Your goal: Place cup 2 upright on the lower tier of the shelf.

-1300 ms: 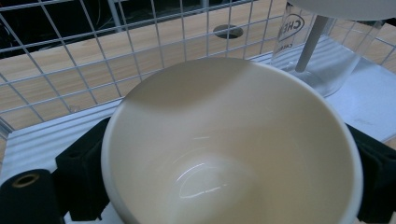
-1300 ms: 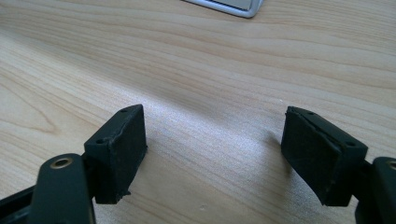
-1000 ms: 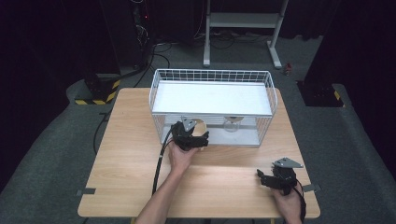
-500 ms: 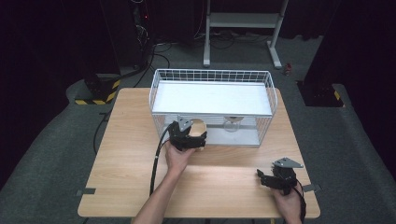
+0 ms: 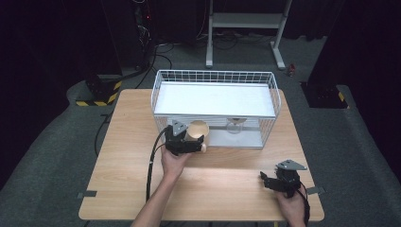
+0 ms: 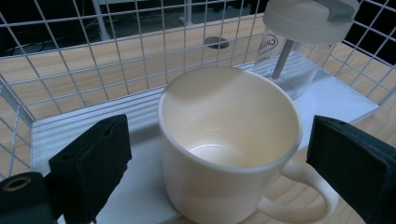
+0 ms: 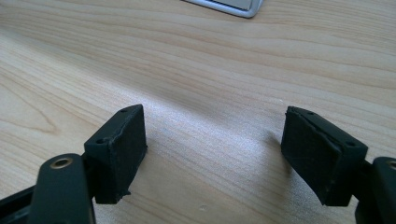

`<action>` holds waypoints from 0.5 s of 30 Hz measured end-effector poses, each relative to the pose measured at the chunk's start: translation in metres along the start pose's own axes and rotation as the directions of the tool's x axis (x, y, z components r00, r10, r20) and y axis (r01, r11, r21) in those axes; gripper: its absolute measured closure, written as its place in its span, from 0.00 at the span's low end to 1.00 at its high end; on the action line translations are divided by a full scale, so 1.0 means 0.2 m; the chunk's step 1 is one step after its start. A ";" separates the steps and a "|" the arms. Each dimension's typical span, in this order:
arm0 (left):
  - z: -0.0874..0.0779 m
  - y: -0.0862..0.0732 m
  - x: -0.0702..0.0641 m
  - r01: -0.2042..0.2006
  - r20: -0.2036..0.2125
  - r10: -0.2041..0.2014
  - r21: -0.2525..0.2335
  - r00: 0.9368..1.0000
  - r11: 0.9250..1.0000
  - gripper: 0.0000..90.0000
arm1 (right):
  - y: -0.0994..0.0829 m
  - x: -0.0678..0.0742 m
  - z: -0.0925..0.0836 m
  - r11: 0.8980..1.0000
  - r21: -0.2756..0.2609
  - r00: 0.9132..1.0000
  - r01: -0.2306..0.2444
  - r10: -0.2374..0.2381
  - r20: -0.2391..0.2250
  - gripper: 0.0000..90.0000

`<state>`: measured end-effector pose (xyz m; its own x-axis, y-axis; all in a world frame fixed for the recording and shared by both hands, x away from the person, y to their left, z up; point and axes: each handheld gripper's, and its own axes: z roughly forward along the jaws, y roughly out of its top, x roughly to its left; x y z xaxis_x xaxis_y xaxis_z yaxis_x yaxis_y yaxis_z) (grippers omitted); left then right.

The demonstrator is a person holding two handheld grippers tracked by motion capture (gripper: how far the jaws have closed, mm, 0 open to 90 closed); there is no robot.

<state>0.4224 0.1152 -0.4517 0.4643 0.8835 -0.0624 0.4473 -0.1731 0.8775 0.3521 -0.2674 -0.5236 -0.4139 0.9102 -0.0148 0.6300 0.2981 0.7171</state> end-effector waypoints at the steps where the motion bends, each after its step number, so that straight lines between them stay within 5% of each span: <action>1: -0.01 0.00 0.00 -0.005 0.001 0.005 0.001 1.000 1.000 0.08 | 0.00 0.00 0.00 1.000 0.000 1.000 0.000 0.000 0.000 0.25; 15: -0.06 -0.07 0.01 -0.013 0.013 0.013 0.025 1.000 1.000 0.15 | 0.00 0.00 0.00 1.000 0.000 1.000 0.000 0.000 0.000 0.25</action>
<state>0.4078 0.1253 -0.4576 0.4801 0.8753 -0.0576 0.4598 -0.1952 0.8663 0.3521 -0.2674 -0.5236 -0.4140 0.9101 -0.0153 0.6298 0.2985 0.7171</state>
